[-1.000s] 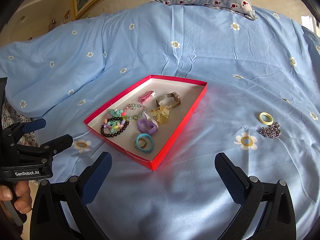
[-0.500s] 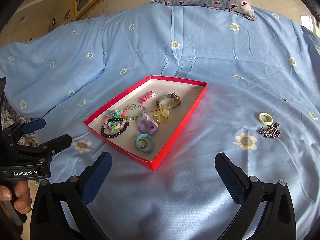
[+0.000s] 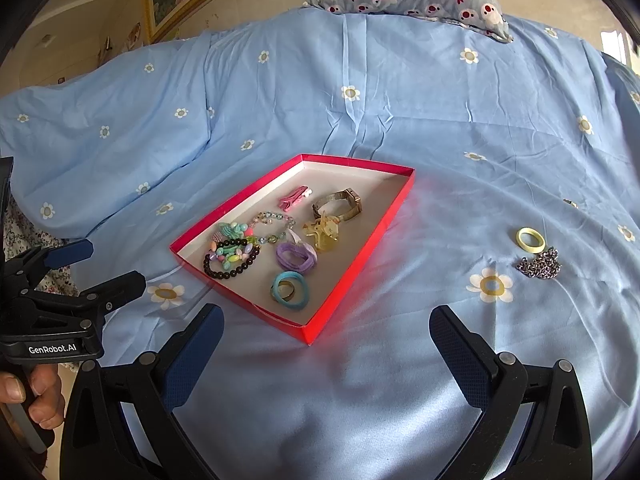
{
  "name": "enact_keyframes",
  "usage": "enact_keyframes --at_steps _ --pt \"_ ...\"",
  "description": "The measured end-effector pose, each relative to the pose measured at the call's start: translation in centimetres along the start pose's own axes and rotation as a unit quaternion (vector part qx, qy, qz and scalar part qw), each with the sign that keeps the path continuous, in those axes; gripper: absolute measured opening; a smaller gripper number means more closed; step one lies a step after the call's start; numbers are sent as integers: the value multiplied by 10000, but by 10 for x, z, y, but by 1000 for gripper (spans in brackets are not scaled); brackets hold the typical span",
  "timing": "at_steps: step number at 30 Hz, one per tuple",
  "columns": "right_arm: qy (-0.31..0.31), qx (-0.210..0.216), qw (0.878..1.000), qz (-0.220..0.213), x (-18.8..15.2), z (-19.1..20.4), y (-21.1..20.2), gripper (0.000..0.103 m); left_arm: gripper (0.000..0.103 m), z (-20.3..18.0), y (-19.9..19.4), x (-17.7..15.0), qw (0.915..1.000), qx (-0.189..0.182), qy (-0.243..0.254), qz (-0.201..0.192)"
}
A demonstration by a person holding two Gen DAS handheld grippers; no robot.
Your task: Organize jewelry
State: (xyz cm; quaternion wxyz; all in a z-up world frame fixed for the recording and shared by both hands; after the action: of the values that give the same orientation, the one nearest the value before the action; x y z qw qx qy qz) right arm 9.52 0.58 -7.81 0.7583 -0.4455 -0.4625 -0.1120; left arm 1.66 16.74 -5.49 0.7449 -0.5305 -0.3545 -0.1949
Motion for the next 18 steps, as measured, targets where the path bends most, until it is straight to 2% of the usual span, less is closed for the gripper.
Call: enact_keyframes --at_steps 18 --pt "26 19 10000 -52 4 1 -3 103 103 -4 -2 1 10000 -46 -2 -43"
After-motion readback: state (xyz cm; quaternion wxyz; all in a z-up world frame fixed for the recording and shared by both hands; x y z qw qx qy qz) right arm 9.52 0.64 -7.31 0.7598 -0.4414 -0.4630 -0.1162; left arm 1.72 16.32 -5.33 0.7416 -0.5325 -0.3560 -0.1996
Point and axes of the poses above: each gripper's, at about its wrist camera, not at the fingertips, and y roughly the way its jaws point, z to its left, x to its top, the point moved 10 cm from there along y, roughly the way its jaws point, and after that the axes turned 3 degrees about y, right-handed, at the moved point
